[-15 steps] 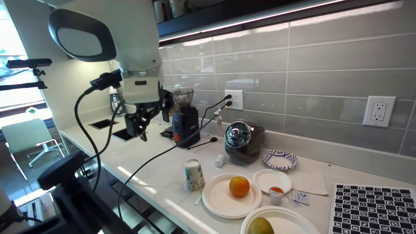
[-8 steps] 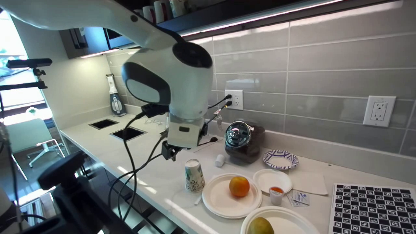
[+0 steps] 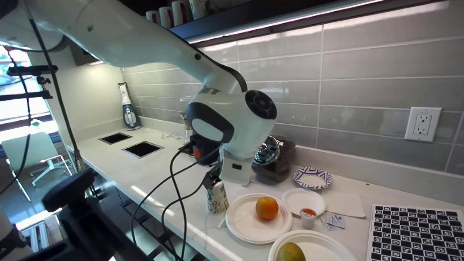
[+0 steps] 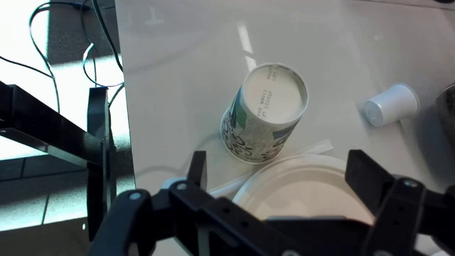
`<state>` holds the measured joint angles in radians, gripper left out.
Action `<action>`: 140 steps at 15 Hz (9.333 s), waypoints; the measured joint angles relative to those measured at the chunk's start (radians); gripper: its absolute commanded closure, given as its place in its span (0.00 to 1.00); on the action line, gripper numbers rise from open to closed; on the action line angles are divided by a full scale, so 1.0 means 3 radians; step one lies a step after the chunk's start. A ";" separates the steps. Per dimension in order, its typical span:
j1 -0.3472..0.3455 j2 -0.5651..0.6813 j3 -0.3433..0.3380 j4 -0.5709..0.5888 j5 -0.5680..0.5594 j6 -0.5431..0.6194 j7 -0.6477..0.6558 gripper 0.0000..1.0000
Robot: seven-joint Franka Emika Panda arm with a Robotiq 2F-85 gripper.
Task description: Pick up the two cups from the counter and put them on the shelf
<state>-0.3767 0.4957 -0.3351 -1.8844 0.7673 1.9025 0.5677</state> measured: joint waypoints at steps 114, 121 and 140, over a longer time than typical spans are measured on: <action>-0.3167 -0.3298 0.3841 -0.1607 -0.3097 0.5506 0.1738 0.63; -0.3701 -0.3339 0.4321 -0.1638 -0.2796 0.6563 0.0953 0.63; -0.4381 -0.2614 0.5569 -0.1205 -0.2168 0.7204 -0.0958 0.63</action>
<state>-1.6909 -0.2886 1.3355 -2.2459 0.1169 4.0638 0.2804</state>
